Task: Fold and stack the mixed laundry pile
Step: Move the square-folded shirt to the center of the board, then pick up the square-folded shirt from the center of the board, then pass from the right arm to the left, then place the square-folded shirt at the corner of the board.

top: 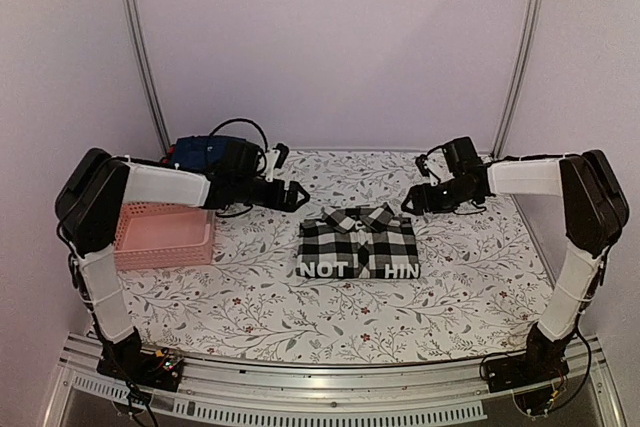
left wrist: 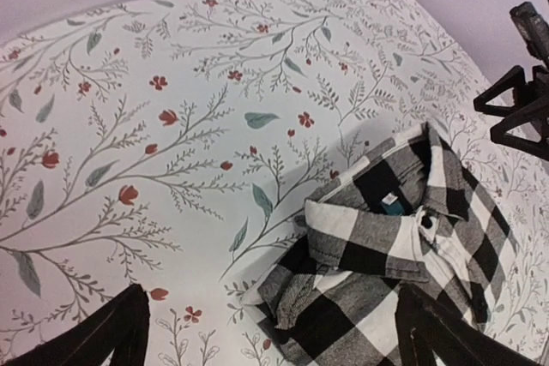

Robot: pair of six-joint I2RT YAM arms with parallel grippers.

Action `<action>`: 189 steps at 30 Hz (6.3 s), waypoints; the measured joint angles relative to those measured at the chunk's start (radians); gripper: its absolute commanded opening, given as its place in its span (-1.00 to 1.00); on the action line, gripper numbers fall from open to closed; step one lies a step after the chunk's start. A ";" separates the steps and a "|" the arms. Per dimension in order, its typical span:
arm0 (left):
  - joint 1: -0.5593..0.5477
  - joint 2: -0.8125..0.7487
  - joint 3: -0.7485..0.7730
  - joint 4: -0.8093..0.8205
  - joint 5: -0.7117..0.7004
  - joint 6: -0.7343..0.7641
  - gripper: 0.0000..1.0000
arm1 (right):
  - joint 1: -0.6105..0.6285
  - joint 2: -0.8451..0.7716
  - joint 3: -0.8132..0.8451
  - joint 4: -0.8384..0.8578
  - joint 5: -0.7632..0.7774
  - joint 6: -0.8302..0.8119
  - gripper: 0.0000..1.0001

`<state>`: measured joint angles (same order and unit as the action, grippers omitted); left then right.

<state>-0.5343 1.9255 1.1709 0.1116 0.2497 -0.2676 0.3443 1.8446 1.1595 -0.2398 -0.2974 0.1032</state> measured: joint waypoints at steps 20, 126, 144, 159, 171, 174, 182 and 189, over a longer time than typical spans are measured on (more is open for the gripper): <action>0.003 -0.703 -0.302 -0.087 -0.175 -0.095 0.99 | -0.044 -0.584 -0.303 0.124 -0.185 0.056 0.98; 0.015 -0.024 -0.224 0.224 0.165 -0.615 0.99 | 0.630 0.142 0.149 0.291 0.286 -0.331 -1.00; 0.008 0.137 -0.222 0.454 0.388 -0.701 0.28 | 0.665 0.172 0.194 0.303 0.287 -0.375 -0.97; 0.009 0.132 -0.110 0.241 0.350 -0.477 -1.00 | 0.722 0.183 0.170 0.333 0.371 -0.461 -0.03; 0.022 0.109 0.269 -0.384 -0.065 -0.022 -1.00 | 0.690 -0.192 -0.141 0.385 0.354 -0.310 0.91; 0.037 0.109 0.340 -0.473 -0.134 0.055 -1.00 | 0.662 -0.269 -0.217 0.399 0.339 -0.265 0.95; 0.100 0.109 0.622 -0.666 -0.272 0.222 -1.00 | 0.638 -0.333 -0.327 0.401 0.339 -0.192 0.97; 0.145 0.136 0.853 -0.801 -0.320 0.316 -1.00 | 0.638 -0.334 -0.336 0.406 0.336 -0.169 0.97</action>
<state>-0.3893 2.0617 2.0243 -0.6891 -0.0708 0.0483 0.9821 1.5108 0.8234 0.1658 0.0391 -0.0662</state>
